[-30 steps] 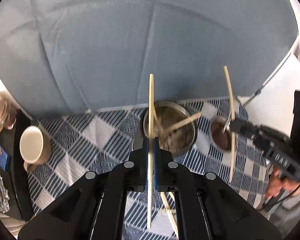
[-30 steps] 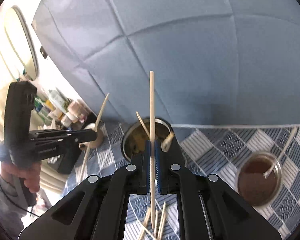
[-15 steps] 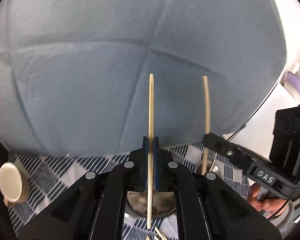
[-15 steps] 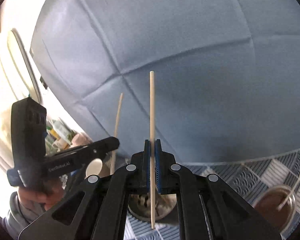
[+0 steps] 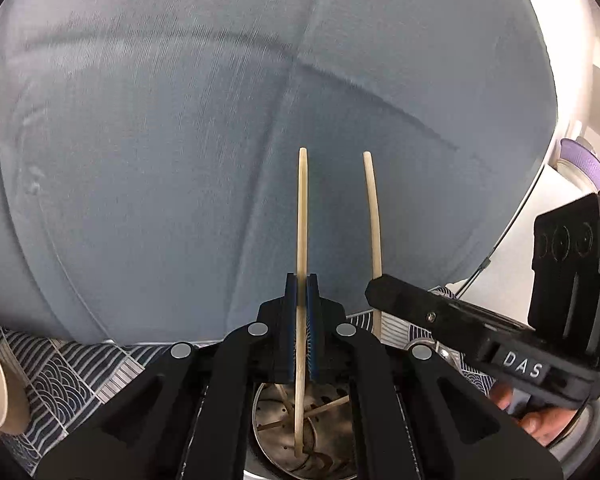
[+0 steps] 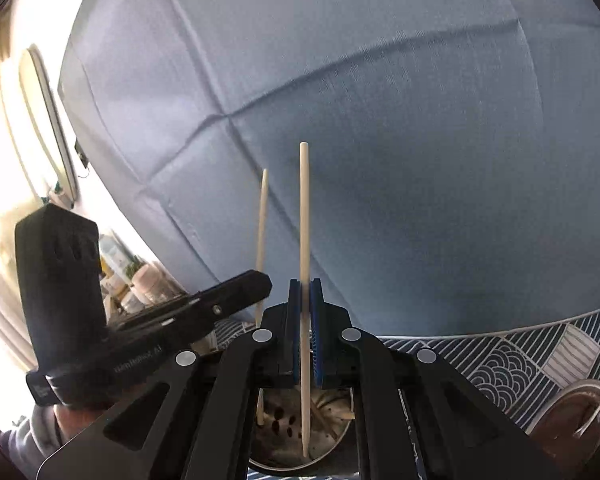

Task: Organize utensils
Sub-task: 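Raise the left gripper's chopstick over the black holder while the right gripper carries its own there, then open the left gripper to drop its chopstick into the holder while the right gripper releases too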

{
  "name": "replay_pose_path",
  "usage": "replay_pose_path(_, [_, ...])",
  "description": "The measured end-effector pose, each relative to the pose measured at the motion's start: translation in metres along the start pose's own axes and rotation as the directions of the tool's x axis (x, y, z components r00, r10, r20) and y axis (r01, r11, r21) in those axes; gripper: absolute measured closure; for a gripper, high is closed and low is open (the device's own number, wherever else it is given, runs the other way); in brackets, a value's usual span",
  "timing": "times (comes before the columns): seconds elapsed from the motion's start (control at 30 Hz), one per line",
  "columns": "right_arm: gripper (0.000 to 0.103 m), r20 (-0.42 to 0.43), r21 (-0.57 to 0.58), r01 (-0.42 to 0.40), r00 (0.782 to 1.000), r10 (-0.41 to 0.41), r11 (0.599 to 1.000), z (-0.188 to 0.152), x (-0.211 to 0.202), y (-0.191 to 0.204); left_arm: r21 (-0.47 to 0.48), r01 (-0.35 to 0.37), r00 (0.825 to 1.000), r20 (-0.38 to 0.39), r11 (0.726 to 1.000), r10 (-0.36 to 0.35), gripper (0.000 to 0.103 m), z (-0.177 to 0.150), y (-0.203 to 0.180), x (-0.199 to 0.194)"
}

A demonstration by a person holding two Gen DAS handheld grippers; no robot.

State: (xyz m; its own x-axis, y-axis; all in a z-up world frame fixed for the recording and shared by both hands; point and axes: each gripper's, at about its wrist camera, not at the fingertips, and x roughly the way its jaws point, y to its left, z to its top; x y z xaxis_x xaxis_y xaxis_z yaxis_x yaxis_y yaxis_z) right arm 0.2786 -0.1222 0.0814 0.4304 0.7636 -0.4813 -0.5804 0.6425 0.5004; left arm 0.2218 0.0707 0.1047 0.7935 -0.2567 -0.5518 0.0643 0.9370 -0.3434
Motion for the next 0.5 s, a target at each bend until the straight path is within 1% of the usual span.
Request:
replay_pose_path(0.07, [0.098,-0.004,0.000,-0.002,1.000,0.002,1.000,-0.002,0.001,0.000,-0.008,0.001,1.000,0.000,1.000,-0.001,0.099,-0.004,0.002,0.001])
replay_pose_path(0.1, [0.095,-0.008,0.000,0.000,1.000,0.000,1.000,-0.003,0.002,0.000,-0.015,0.012,1.000,-0.005,1.000,-0.012,0.098,-0.005,0.003,0.002])
replay_pose_path(0.17, [0.095,-0.018,0.001,0.018,1.000,-0.018,1.000,-0.005,0.002,0.000,-0.022,0.012,1.000,-0.002,1.000,-0.012,0.098,-0.007,0.004,0.001])
replay_pose_path(0.27, [0.094,-0.025,0.014,0.037,0.999,-0.037,0.999,-0.005,-0.001,-0.001,-0.028,0.025,0.999,-0.019,0.999,-0.025,0.098,-0.004,0.008,0.000])
replay_pose_path(0.3, [0.091,-0.026,0.020,0.052,0.998,-0.051,0.998,-0.004,-0.003,-0.001,-0.022,0.025,0.999,-0.028,0.999,-0.026,0.094,-0.004,0.007,-0.002])
replay_pose_path(0.33, [0.088,-0.025,0.023,0.056,0.998,-0.056,0.998,-0.003,-0.006,-0.001,-0.019,0.023,0.999,-0.033,1.000,-0.023,0.087,0.001,0.011,0.000])
replay_pose_path(0.4, [0.063,-0.011,0.028,0.077,0.997,-0.077,0.997,-0.001,-0.013,0.000,-0.015,0.013,0.999,-0.030,1.000,-0.013,0.080,0.003,0.010,-0.007])
replay_pose_path(0.47, [0.061,0.002,0.018,0.096,0.995,-0.096,0.995,0.002,-0.020,0.003,-0.021,-0.003,1.000,-0.028,1.000,0.002,0.074,0.002,0.010,-0.015])
replay_pose_path(0.5, [0.058,0.004,0.013,0.101,0.995,-0.101,0.995,0.003,-0.023,0.005,-0.028,-0.008,1.000,-0.028,1.000,0.007,0.070,0.002,0.011,-0.018])
